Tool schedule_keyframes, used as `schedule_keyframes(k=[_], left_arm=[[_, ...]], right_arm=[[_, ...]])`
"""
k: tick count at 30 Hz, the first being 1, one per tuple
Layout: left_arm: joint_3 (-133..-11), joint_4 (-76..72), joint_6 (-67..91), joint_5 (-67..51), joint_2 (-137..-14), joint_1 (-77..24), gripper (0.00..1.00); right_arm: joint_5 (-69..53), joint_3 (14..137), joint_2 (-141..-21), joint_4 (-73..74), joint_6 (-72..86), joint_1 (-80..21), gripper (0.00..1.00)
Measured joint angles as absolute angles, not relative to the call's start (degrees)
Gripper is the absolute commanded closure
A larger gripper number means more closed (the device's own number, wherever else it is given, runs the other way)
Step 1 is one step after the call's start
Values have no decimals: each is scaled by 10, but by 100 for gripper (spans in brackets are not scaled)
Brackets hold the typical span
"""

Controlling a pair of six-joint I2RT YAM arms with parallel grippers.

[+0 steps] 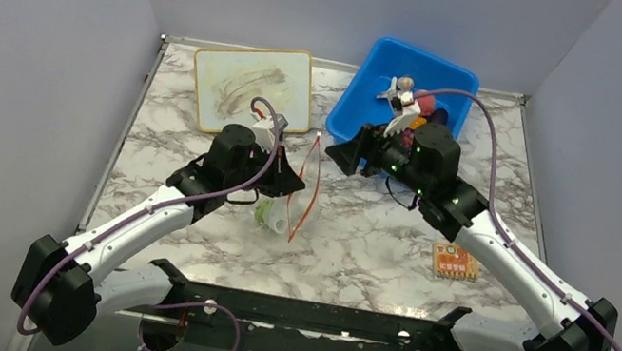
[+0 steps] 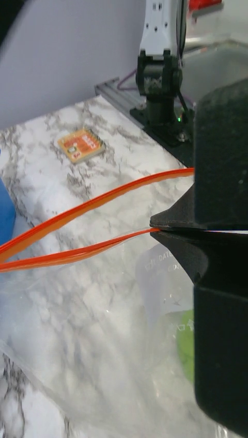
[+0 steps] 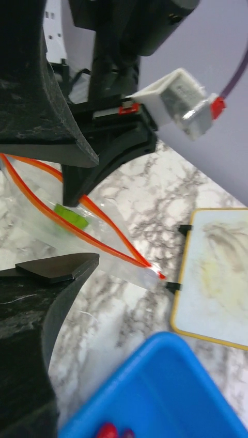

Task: Place the food in the zip-top bag and seal the zipper
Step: Place the fake vegetable in the zipper food storage bag, then pick up the fake vegetable from the bin.

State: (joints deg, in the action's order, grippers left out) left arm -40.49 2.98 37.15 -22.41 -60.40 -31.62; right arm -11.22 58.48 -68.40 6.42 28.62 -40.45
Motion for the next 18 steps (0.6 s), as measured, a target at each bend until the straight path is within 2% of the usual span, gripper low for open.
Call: schedule_keyframes(k=[6,12,18], left_arm=[[-459,124,286,-180,-594,-316,100],[-504,191,190,-149,-590,-316,100],[-491,215,143,-137,-574,-316,100]], right_arm=[[-43,707,-764,99,183,-404,50],[52,783,-872,121,119,-384,54],[135,835,-975,132,148,-334,58]])
